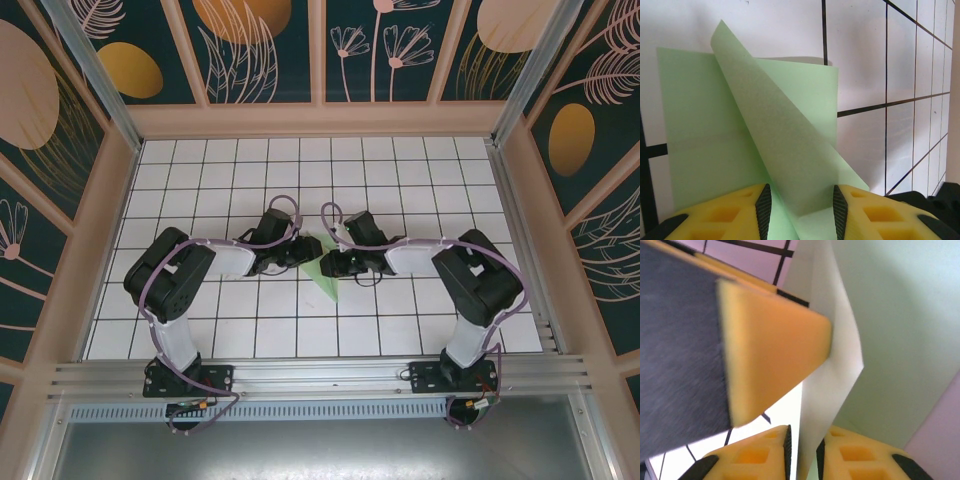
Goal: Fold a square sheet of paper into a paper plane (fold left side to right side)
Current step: Fourth fold the wing at the center of the table.
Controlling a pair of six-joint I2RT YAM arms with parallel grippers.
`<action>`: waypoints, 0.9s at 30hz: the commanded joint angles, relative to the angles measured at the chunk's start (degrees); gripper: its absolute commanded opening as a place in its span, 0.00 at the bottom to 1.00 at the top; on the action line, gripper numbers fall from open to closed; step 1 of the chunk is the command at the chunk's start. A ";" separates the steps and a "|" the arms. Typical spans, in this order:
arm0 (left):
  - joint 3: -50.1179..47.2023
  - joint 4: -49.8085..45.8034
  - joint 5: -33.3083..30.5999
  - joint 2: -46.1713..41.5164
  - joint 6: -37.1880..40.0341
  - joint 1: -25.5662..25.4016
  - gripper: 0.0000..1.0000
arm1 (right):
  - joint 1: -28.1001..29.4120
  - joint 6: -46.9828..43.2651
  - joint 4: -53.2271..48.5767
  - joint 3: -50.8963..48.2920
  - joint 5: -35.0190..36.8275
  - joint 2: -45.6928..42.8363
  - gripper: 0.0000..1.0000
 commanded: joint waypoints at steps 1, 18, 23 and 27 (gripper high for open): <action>-0.34 -4.68 -2.30 1.80 1.13 -0.27 0.41 | -1.06 -0.67 -0.36 -1.52 -2.34 -4.80 0.31; -0.50 -4.50 -2.30 1.57 1.15 -0.32 0.41 | -5.96 5.47 3.88 -1.36 -6.34 -4.43 0.39; -0.45 -4.48 -2.30 1.47 1.11 -0.29 0.42 | -5.96 6.26 4.64 -0.50 -6.90 -2.19 0.38; -0.44 -4.51 -2.30 1.49 1.13 -0.31 0.41 | -5.96 6.36 5.30 -0.04 -7.86 -0.74 0.34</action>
